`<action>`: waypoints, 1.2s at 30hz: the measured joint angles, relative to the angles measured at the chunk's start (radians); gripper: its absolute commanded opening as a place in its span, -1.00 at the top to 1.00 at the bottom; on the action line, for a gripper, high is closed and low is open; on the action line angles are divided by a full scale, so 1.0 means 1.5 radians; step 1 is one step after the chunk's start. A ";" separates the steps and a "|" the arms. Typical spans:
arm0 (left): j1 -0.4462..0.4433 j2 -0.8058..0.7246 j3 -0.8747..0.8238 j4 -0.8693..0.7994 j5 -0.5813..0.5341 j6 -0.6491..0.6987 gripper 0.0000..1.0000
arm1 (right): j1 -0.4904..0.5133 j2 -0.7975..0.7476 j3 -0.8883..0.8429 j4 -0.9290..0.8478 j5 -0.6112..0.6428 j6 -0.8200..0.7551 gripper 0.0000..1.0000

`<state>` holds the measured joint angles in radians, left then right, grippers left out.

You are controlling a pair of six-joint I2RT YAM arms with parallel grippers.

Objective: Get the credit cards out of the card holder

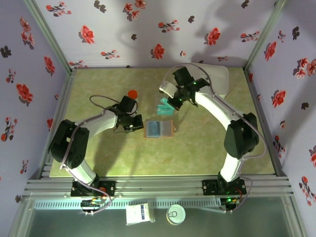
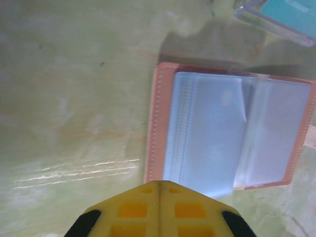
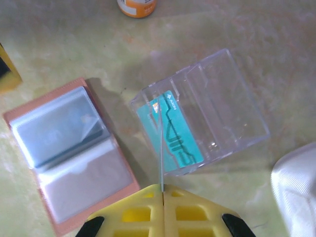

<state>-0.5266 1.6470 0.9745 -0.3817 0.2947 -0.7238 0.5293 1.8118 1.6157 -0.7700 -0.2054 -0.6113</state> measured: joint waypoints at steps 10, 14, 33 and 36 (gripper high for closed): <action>0.018 -0.012 -0.032 0.003 0.000 -0.001 0.91 | 0.000 0.186 0.217 -0.150 0.007 -0.144 1.00; 0.026 -0.012 -0.032 0.003 0.000 0.000 0.91 | 0.001 0.241 0.278 -0.191 0.008 -0.173 1.00; 0.043 -0.012 -0.032 0.002 0.002 0.003 0.91 | 0.001 0.337 0.361 -0.261 0.013 -0.253 0.52; 0.046 -0.012 -0.032 0.002 0.003 0.003 0.91 | 0.001 0.337 0.363 -0.260 0.020 -0.251 0.47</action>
<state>-0.4583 1.6291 0.9264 -0.3790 0.2985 -0.7189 0.5301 2.3177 2.1597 -1.1599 -0.1749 -0.9871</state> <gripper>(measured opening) 0.046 0.257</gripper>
